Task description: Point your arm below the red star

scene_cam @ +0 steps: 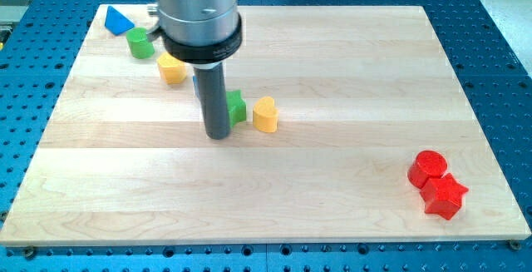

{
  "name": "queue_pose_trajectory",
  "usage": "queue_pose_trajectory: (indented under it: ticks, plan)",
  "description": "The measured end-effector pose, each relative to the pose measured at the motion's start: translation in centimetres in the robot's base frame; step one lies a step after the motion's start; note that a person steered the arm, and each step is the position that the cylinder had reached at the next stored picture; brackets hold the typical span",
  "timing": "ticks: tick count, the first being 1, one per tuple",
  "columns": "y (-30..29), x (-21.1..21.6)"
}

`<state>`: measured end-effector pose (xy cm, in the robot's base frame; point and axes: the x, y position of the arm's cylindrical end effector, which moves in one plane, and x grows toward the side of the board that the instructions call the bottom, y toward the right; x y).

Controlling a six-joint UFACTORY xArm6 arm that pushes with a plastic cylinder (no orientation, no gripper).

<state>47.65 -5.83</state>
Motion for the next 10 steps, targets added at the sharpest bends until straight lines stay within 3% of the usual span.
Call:
queue_pose_trajectory:
  ticks: [2,3,4,6,7,8,9,10]
  plan:
    - [0.6,-1.2]
    - [-0.3,1.4]
    - [4.5,7.3]
    - [28.9,1.5]
    - [37.9,8.9]
    - [32.8,13.6]
    - [28.7,13.6]
    - [30.1,13.0]
